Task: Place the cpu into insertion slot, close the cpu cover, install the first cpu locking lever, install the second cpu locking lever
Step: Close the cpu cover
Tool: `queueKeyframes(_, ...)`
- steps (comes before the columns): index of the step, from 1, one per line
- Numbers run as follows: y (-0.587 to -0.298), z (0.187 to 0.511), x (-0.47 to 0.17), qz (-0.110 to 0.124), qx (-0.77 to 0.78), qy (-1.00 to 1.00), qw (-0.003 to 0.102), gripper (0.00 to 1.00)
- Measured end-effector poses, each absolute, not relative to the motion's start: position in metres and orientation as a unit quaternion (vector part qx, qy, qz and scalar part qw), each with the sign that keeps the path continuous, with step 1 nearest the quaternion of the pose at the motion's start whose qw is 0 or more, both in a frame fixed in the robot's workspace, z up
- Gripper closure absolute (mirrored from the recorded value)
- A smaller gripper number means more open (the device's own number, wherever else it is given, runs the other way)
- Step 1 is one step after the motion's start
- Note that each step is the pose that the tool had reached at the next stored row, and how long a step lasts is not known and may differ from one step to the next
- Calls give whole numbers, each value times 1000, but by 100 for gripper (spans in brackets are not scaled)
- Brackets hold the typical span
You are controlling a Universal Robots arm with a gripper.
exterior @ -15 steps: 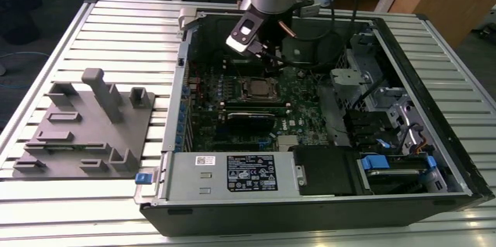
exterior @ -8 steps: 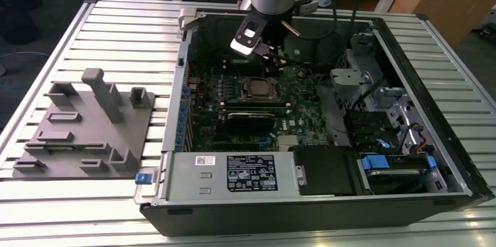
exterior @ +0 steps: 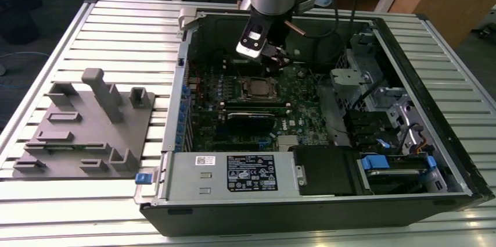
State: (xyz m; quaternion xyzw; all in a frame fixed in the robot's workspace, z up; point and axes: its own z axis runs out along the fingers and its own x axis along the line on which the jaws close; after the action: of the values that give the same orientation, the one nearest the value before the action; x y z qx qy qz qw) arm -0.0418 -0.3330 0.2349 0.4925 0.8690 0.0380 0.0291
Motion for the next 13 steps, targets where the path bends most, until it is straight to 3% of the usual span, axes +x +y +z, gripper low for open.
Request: queueKeyframes(13,-333,233,-42,40,412,910,26,90)
